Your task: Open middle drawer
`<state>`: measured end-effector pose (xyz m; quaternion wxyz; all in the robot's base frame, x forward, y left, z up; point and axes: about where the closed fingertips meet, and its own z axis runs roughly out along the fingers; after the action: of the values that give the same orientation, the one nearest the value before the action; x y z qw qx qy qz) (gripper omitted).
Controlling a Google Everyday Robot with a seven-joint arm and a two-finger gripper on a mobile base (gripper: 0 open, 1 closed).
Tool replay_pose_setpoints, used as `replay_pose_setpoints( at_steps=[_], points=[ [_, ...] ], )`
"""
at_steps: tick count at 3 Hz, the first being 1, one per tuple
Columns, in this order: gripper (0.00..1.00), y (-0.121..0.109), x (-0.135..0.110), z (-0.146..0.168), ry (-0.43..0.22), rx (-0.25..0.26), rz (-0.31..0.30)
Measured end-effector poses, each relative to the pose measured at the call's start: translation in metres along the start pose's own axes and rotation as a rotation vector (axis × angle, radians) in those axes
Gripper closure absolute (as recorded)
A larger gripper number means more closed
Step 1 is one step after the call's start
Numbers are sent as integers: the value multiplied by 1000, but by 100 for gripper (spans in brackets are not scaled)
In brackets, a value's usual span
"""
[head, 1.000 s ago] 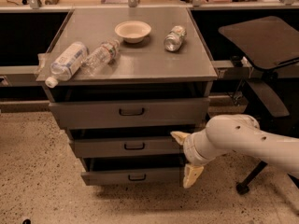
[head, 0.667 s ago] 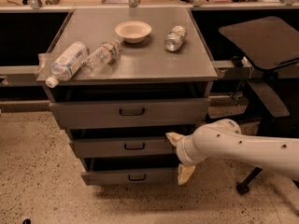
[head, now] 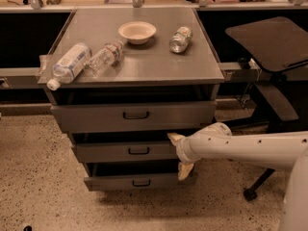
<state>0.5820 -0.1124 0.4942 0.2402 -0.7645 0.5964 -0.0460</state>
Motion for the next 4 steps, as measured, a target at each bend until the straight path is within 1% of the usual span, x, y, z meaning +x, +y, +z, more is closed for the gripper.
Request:
replay_pose_setpoints(
  at_steps=[1,2,3,4],
  points=[
    [0,-23,12,41,-24,-17,-6],
    [0,-42,24,71,-40,-37,9],
    [23,-47,38,100,-56,-70,63],
    [45,-40,42,113,-58,-98,96]
  ],
)
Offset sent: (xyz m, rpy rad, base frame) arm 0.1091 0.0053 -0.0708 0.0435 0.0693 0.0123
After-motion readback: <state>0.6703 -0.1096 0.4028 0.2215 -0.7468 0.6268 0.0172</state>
